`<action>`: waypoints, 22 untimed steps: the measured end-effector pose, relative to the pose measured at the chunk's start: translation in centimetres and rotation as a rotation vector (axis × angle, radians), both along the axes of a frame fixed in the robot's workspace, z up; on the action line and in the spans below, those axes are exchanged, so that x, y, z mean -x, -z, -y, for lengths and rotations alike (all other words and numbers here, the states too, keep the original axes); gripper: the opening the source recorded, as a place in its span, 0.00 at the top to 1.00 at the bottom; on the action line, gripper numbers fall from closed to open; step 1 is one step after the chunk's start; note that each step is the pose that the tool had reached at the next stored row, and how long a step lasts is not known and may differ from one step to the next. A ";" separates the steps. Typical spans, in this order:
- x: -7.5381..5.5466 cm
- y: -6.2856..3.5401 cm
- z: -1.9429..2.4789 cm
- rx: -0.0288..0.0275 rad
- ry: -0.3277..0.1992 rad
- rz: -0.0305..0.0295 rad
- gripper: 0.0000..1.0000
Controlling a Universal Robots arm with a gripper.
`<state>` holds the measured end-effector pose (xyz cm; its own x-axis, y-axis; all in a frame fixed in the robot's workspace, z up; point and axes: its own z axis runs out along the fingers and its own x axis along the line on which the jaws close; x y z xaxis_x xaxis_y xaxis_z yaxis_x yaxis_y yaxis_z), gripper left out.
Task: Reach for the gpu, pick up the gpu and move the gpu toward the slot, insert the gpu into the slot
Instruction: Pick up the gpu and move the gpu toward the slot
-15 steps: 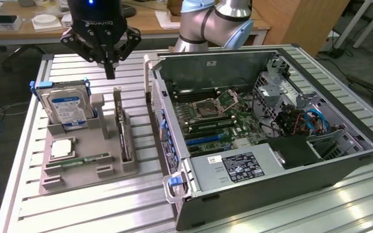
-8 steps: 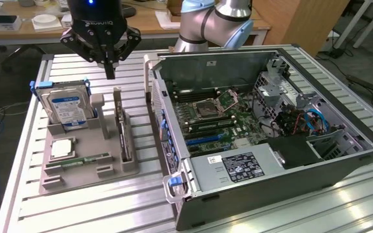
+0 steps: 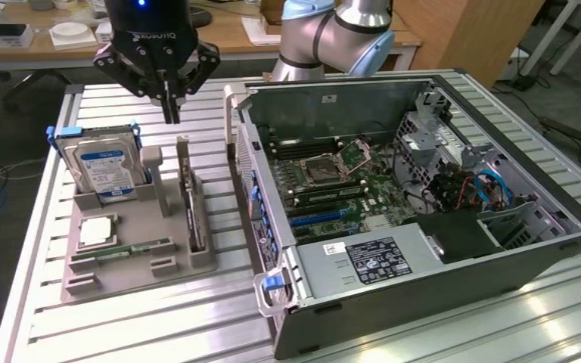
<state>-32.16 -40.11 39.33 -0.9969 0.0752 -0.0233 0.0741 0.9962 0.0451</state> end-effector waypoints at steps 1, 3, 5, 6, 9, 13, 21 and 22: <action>0.0 0.00 0.00 0.0000 0.000 0.0000 0.83; 0.0 0.00 0.00 0.0000 0.000 0.0000 0.71; 0.0 0.00 0.00 0.0000 0.000 0.0000 0.71; 0.0 0.00 0.00 0.0000 0.000 0.0000 0.65; 0.1 0.00 0.00 0.0005 -0.017 0.0000 0.53; 0.4 0.29 -0.14 0.0130 -0.034 -0.0001 0.47; 0.4 1.59 -0.14 0.0131 -0.153 0.0007 0.47; 0.4 1.77 -0.14 0.0132 -0.159 0.0006 0.47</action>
